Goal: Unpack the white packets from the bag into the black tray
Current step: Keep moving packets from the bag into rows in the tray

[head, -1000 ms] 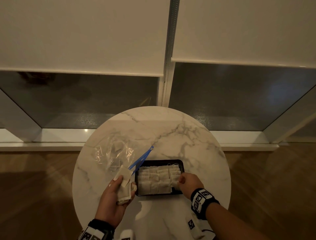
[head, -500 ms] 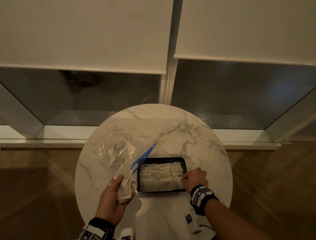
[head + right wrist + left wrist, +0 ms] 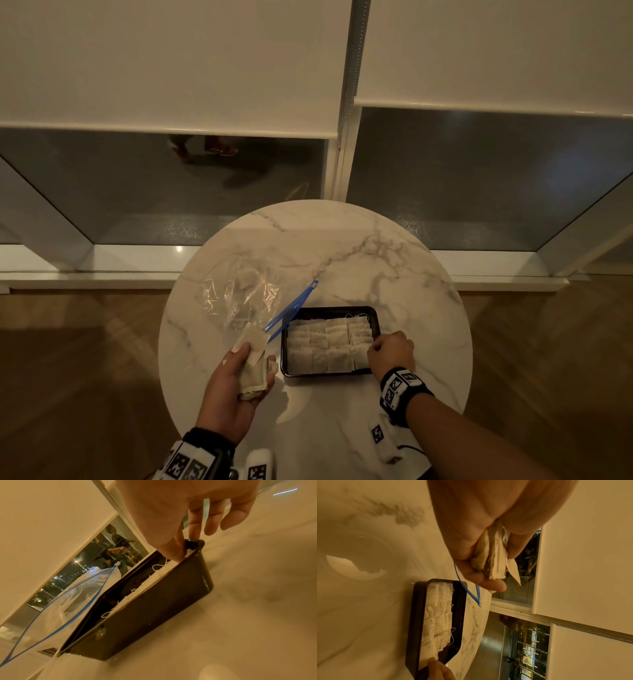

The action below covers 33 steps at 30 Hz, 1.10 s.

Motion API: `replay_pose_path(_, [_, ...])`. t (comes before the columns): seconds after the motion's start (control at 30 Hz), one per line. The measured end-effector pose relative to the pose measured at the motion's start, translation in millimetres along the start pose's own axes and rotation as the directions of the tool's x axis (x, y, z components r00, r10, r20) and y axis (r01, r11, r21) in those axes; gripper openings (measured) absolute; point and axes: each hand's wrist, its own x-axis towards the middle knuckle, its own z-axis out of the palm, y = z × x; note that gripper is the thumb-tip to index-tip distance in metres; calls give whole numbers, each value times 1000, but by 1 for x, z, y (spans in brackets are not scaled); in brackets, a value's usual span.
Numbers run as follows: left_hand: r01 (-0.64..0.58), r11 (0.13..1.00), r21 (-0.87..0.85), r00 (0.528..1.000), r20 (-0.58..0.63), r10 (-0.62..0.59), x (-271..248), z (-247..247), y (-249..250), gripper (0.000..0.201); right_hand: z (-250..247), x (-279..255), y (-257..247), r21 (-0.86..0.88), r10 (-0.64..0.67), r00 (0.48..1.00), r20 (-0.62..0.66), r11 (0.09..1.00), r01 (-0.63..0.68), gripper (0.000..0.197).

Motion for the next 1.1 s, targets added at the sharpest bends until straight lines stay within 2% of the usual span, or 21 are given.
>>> replay_pose_path(0.2, [1,1000,4,1000,8,-1,3,-3,2,12,-5,-4,0,-31,-23,999,-34,999,22,19])
replay_pose_path(0.3, [-18,999,32,999,32,17,4,-2,2,14,-14,-7,-7,27,-19,997,-80,999,21,17])
replay_pose_path(0.37, [-40,995,92,998,58,35,3,1,0,15,-22,-11,-18,147,-68,991,-119,985,85,14])
replay_pose_path(0.4, [-52,990,129,996,73,43,3,3,-2,15,-27,-14,-25,261,-101,987,-127,956,131,12])
replay_pose_path(0.5, [-62,964,257,992,126,30,4,5,-8,20,-49,-32,-52,618,-226,974,-6,765,181,8])
replay_pose_path(0.57, [-57,934,352,988,157,1,3,7,-12,25,-68,-51,-72,732,-396,904,160,663,160,3])
replay_pose_path(0.63, [-51,899,435,983,182,-32,3,9,-16,27,-76,-65,-85,768,-526,805,275,624,145,16])
replay_pose_path(0.67, [-52,882,468,979,197,-46,2,11,-17,29,-76,-69,-89,767,-554,778,297,623,151,21])
replay_pose_path(0.77, [-74,849,524,969,238,-62,2,14,-22,31,-67,-72,-93,749,-543,776,319,647,145,24])
replay_pose_path(0.83, [-93,837,540,964,259,-60,2,16,-23,29,-65,-72,-93,762,-499,795,346,643,72,21])
replay_pose_path(0.9, [-102,827,553,959,275,-66,2,18,-22,29,-64,-73,-91,781,-480,784,394,625,-9,20])
replay_pose_path(0.97, [-97,817,568,961,266,-72,4,17,-22,29,-64,-73,-89,781,-474,772,423,623,-45,16])
replay_pose_path(1.1, [-58,820,569,976,206,-73,13,10,-22,28,-64,-69,-84,785,-402,806,434,607,-119,11])
